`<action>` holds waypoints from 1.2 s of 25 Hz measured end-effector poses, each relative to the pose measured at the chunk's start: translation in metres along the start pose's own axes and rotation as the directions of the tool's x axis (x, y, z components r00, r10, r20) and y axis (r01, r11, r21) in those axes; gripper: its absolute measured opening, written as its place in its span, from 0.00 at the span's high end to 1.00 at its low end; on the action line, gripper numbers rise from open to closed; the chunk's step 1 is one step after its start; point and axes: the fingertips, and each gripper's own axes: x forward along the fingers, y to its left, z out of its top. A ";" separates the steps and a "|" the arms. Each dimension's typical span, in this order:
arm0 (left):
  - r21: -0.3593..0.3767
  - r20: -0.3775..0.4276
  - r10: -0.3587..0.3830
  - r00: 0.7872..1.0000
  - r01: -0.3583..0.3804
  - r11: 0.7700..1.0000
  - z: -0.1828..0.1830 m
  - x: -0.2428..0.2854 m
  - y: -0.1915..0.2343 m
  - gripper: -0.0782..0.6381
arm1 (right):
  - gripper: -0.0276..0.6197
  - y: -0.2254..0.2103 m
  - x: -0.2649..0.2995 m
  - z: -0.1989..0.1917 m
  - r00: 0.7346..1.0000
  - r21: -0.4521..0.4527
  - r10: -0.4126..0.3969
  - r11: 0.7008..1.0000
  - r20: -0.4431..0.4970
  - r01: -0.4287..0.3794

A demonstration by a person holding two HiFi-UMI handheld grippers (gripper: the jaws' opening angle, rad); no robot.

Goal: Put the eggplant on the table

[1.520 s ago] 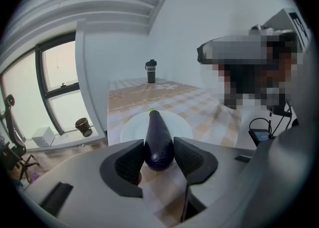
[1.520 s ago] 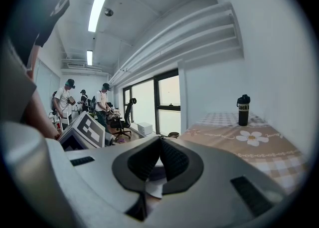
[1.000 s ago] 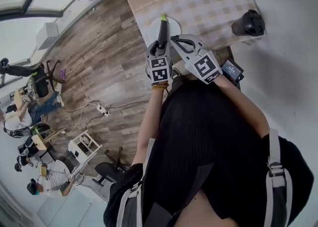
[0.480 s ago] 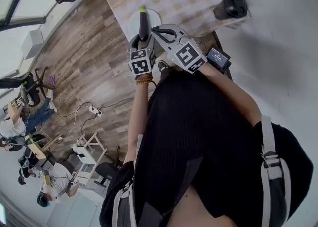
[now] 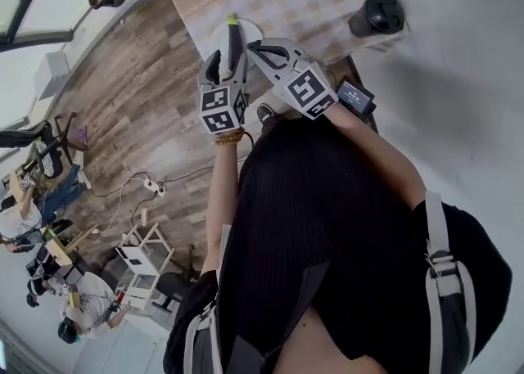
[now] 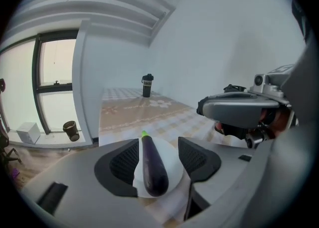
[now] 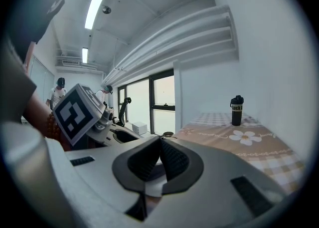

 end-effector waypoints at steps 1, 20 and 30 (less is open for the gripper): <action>0.002 0.020 0.002 1.000 -0.003 1.000 0.006 -0.002 0.001 0.53 | 0.95 -0.002 0.000 0.002 1.000 -0.003 -0.004 1.000 0.002 0.004; 0.065 0.361 0.054 0.931 -0.082 0.995 0.103 -0.058 0.007 0.64 | 0.95 -0.015 -0.005 0.072 0.981 -0.068 -0.079 0.993 0.176 0.092; 0.128 0.514 0.057 0.856 -0.142 0.982 0.147 -0.098 -0.010 0.74 | 0.95 -0.007 -0.020 0.107 0.956 -0.082 -0.077 0.991 0.283 0.104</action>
